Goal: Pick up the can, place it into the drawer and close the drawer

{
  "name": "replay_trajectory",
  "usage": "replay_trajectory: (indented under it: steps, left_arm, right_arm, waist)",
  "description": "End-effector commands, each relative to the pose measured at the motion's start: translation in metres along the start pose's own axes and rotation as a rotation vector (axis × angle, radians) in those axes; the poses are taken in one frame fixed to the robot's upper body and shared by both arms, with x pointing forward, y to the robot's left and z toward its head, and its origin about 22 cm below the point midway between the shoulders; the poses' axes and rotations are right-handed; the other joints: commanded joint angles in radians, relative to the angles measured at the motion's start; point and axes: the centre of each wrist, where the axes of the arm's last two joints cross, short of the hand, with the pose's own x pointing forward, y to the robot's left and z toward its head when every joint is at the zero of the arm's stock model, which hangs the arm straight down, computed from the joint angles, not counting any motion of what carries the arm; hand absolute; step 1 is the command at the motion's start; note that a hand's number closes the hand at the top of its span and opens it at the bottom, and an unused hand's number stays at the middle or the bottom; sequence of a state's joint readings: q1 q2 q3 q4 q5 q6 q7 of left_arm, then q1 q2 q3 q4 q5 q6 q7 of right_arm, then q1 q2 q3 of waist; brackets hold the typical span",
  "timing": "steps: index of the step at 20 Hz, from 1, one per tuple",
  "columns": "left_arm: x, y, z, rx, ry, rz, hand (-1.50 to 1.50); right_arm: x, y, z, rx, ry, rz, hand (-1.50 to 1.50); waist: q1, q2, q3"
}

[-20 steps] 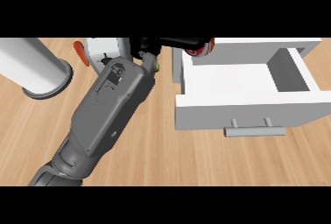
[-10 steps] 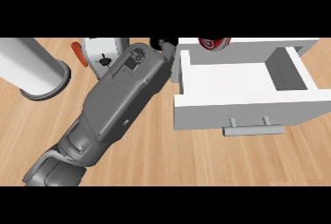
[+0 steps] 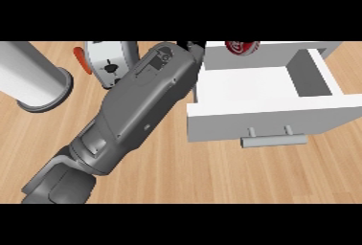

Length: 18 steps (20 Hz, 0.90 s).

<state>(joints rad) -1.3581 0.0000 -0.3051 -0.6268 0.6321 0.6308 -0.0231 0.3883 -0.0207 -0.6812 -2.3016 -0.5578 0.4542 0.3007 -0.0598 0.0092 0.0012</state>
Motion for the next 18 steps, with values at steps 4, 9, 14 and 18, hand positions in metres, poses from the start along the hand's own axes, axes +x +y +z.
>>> replay_trajectory:
  steps: [4, 9, 14, 18]
  left_arm:
    - [-0.011, -0.007, 0.002, 0.0, 0.02, -0.039, 1.5]
    - [-0.019, -0.012, 0.004, 0.041, 0.049, -0.083, 1.5]
    - [-0.036, -0.001, 0.002, 0.07, 0.042, -0.112, -1.5]
    - [-0.041, 0.002, 0.0, 0.109, 0.06, -0.134, -1.5]
  right_arm:
    - [0.004, 0.003, -0.007, 0.009, 0.002, -0.002, -1.5]
    - [0.008, -0.002, -0.019, 0.032, -0.016, 0.008, -1.5]
    - [0.001, 0.008, -0.017, 0.026, -0.011, 0.001, -1.5]
    - [-0.003, 0.009, -0.011, 0.032, -0.002, -0.01, -1.5]
  waist:
    - [0.005, 0.0, 0.0]
    - [-0.031, 0.008, 0.001]
    - [-0.02, 0.009, 0.001]
    - [-0.024, 0.008, 0.001]
